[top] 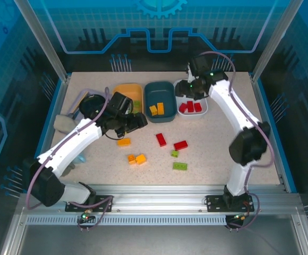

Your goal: Sort the legos into containers by color

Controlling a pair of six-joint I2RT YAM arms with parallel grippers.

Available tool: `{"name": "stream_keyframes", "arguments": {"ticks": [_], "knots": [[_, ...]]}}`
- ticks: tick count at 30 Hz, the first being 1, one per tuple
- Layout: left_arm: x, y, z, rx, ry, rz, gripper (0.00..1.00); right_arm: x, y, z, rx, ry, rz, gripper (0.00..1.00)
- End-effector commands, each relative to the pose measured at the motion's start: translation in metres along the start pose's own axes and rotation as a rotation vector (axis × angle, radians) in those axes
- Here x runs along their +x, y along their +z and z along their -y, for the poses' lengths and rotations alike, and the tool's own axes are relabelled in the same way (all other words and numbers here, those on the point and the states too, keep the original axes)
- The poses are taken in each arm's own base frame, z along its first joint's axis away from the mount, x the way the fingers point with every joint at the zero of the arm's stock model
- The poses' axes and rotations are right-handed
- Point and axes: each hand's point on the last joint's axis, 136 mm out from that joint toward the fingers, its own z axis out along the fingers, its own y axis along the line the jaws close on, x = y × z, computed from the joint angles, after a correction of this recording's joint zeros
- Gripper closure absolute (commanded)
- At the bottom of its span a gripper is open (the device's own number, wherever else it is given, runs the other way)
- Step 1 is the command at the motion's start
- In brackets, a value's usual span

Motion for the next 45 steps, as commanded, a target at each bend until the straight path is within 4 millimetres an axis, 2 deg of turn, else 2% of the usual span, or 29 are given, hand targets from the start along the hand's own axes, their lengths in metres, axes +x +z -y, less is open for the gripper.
{"name": "stream_keyframes", "arguments": {"ticks": [1, 3, 5, 8, 10, 13, 16, 18, 23, 31, 34, 38, 41, 45], "knots": [[0.016, -0.006, -0.026, -0.073, -0.027, -0.030, 0.18, 0.022, -0.019, -0.025, -0.012, -0.137, 0.106, 0.40], [0.023, -0.006, -0.038, -0.106, -0.026, -0.041, 0.19, 0.048, -0.027, -0.042, -0.067, -0.191, 0.135, 0.40], [0.030, -0.006, -0.053, -0.153, -0.032, -0.051, 0.19, 0.082, -0.030, -0.059, -0.132, -0.253, 0.131, 0.37], [0.040, 0.000, -0.069, -0.209, -0.050, -0.081, 0.19, 0.133, -0.026, -0.074, -0.204, -0.326, 0.086, 0.34], [0.045, 0.005, -0.075, -0.229, -0.072, -0.098, 0.19, 0.166, -0.022, -0.078, -0.249, -0.361, 0.065, 0.32], [0.051, 0.014, -0.083, -0.237, -0.103, -0.113, 0.19, 0.205, -0.020, -0.082, -0.309, -0.404, 0.072, 0.26], [0.057, 0.024, -0.094, -0.269, -0.131, -0.135, 0.18, 0.231, -0.012, -0.073, -0.297, -0.410, 0.041, 0.18], [0.062, 0.030, -0.097, -0.277, -0.139, -0.159, 0.18, 0.234, -0.012, -0.067, -0.268, -0.415, 0.029, 0.16], [0.071, 0.038, -0.101, -0.273, -0.165, -0.193, 0.17, 0.221, -0.022, -0.061, -0.242, -0.386, 0.086, 0.00], [0.086, 0.043, -0.096, -0.277, -0.149, -0.203, 0.17, 0.212, -0.031, -0.060, -0.298, -0.217, 0.020, 0.00], [0.090, 0.043, -0.093, -0.269, -0.167, -0.200, 0.17, 0.212, -0.031, -0.051, -0.283, -0.187, 0.000, 0.00], [0.094, 0.039, -0.064, -0.208, -0.118, -0.197, 0.16, 0.199, -0.039, -0.044, -0.289, -0.131, 0.039, 0.00], [0.107, 0.043, -0.035, -0.149, -0.055, -0.241, 0.17, 0.188, -0.047, -0.039, -0.287, -0.097, 0.083, 0.00], [0.130, 0.054, 0.004, -0.070, 0.136, -0.307, 0.17, 0.181, -0.062, -0.033, -0.296, -0.054, 0.143, 0.00]]}}
